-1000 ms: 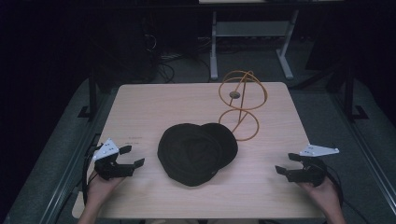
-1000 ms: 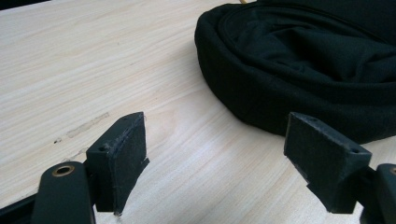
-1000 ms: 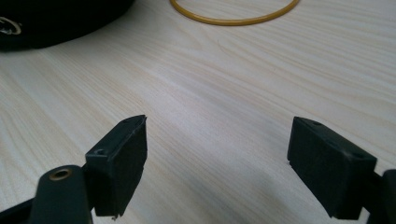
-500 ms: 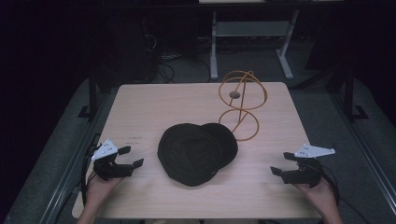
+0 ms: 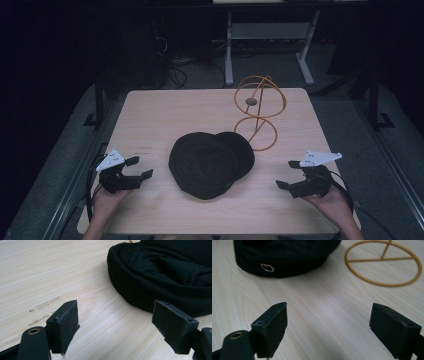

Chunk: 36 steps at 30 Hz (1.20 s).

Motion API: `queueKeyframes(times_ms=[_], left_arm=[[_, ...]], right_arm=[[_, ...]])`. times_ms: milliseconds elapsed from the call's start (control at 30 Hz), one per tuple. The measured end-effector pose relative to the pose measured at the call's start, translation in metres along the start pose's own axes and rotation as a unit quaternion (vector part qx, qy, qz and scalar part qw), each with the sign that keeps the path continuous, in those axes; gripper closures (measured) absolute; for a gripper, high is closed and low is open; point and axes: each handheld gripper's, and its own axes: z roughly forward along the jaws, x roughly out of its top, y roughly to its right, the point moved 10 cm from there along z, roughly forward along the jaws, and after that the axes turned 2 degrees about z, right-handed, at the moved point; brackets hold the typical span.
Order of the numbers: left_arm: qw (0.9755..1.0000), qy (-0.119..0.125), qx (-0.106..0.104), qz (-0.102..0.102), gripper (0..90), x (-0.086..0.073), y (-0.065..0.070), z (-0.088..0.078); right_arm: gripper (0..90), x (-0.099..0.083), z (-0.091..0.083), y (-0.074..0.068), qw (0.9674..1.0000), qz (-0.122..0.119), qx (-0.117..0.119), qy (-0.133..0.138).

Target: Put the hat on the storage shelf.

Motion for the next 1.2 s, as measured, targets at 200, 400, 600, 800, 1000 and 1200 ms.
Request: queueKeyframes(times_ms=[200,400,600,800,1000,1200], left_arm=[[1.0000,-0.003,0.000,-0.001,20.8,-0.001,-0.001,0.002],[1.0000,-0.003,0.000,0.001,20.8,-0.001,0.000,0.002],[1.0000,-0.004,0.002,0.001,20.9,-0.001,0.000,0.003],[0.9999,0.003,0.011,0.001,21.4,0.000,-0.003,0.001],[0.9999,0.000,0.011,-0.001,21.4,0.000,-0.004,0.000],[0.9999,0.001,0.011,0.000,21.4,0.000,-0.003,0.001]], right_arm=[[14.5,0.017,0.004,-0.010,0.9998,-0.016,0.013,-0.003],[14.6,0.032,0.008,-0.021,0.9991,-0.030,0.028,-0.008],[14.6,0.053,0.012,-0.032,0.9979,-0.047,0.044,-0.006],[14.6,0.069,0.017,-0.041,0.9963,-0.068,0.053,-0.008],[14.6,0.082,0.026,-0.050,0.9943,-0.082,0.064,-0.022],[14.6,0.092,0.034,-0.061,0.9926,-0.092,0.075,-0.026]])
